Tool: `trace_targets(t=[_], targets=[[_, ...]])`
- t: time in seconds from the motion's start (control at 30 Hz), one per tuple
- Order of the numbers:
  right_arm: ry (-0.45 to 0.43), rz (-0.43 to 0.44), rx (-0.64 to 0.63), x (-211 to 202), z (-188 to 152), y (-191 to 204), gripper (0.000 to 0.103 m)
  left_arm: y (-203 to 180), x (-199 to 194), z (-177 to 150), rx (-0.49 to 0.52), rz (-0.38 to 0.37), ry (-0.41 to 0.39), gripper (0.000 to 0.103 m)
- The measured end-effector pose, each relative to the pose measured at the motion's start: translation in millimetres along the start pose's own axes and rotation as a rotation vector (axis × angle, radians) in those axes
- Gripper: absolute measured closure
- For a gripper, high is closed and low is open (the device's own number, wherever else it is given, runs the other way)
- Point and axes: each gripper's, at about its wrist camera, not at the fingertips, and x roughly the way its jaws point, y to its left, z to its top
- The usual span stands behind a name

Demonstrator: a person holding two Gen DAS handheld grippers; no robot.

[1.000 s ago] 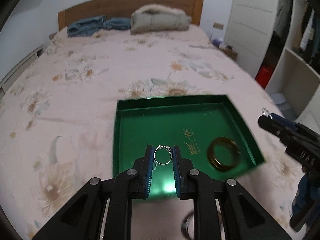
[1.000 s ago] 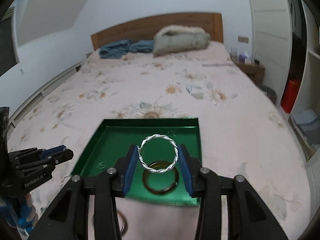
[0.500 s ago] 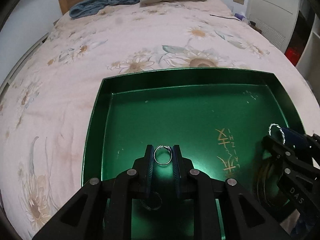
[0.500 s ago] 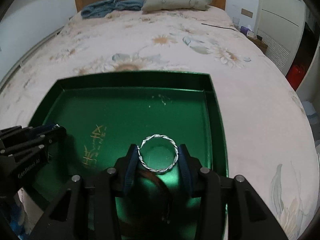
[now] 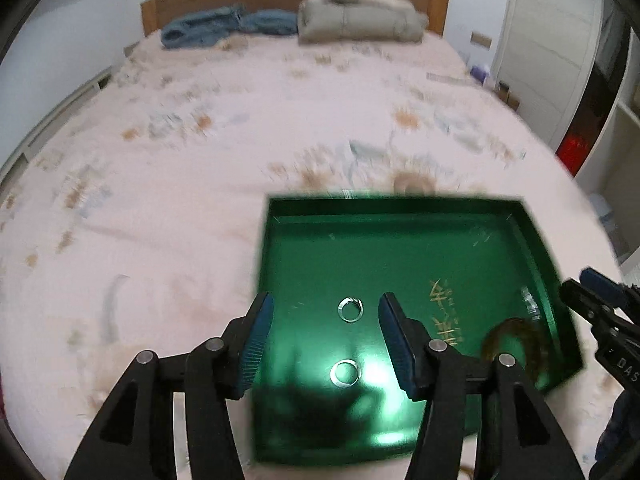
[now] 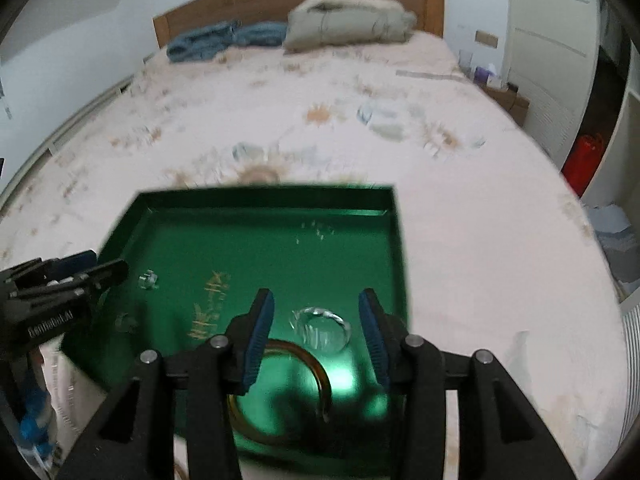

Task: Organize jewelry
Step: 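Open both tools to release the items and withdraw from the tray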

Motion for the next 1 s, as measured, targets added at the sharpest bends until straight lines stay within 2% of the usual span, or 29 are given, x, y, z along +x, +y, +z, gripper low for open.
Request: trace_targets(t=[0.2, 0.3, 0.4, 0.53, 0.73, 0.87, 1.0], targets=[[-0.113, 0.019, 0.001, -97, -2, -5, 0.06, 33, -111, 5, -0.022, 0.006, -0.144, 0.048], [-0.19, 0.02, 0.007, -162, -7, -5, 0.06, 52, -171, 1, -0.039, 0.016, -0.215, 0.047], [-0.248, 0.016, 0.006, -218, -15, -2, 0.06, 69, -227, -15, -0.057, 0.029, -0.264, 0.035], [-0.319, 0.034, -0.008, -288, -38, 8, 0.06, 84, -285, -50, -0.054, 0.034, -0.307, 0.033], [-0.367, 0.081, -0.053, -359, -93, 33, 0.06, 94, -335, -117, -0.018, 0.012, -0.326, 0.033], [-0.375, 0.109, -0.061, -383, -132, 44, 0.06, 98, -350, -161, 0.005, -0.009, -0.315, 0.033], [-0.363, 0.134, -0.065, -390, -169, 51, 0.06, 100, -346, -196, 0.014, -0.043, -0.293, 0.033]])
